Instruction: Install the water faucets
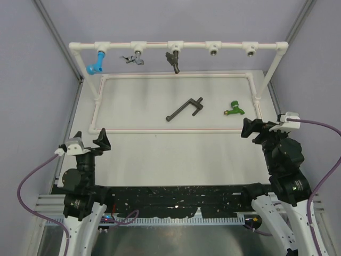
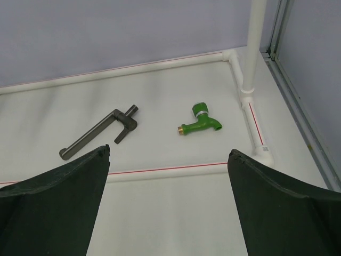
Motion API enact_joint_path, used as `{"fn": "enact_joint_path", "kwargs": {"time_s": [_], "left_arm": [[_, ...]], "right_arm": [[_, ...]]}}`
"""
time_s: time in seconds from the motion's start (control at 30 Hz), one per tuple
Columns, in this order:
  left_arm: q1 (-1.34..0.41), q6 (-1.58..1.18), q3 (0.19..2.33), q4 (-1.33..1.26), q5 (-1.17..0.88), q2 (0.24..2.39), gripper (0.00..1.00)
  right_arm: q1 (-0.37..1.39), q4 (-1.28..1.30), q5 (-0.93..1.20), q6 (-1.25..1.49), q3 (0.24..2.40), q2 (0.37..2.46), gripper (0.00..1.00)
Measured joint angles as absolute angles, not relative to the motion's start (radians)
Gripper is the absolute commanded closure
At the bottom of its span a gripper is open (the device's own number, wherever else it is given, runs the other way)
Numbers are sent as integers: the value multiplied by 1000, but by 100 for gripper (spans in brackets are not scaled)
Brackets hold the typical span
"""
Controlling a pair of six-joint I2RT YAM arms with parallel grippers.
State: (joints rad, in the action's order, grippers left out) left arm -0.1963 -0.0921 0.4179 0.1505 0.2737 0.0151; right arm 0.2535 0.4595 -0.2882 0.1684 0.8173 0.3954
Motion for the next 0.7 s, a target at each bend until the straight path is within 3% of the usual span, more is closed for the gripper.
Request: {"fn": "enact_joint_path", "kwargs": {"time_s": [0.37, 0.7], "left_arm": [[-196, -146, 424, 138, 297, 98, 0], [-199, -272, 576, 305, 318, 325, 0]], "right_arm": [[253, 375, -181, 202, 780, 533, 5], [253, 389, -107, 291, 881, 1013, 5]]}}
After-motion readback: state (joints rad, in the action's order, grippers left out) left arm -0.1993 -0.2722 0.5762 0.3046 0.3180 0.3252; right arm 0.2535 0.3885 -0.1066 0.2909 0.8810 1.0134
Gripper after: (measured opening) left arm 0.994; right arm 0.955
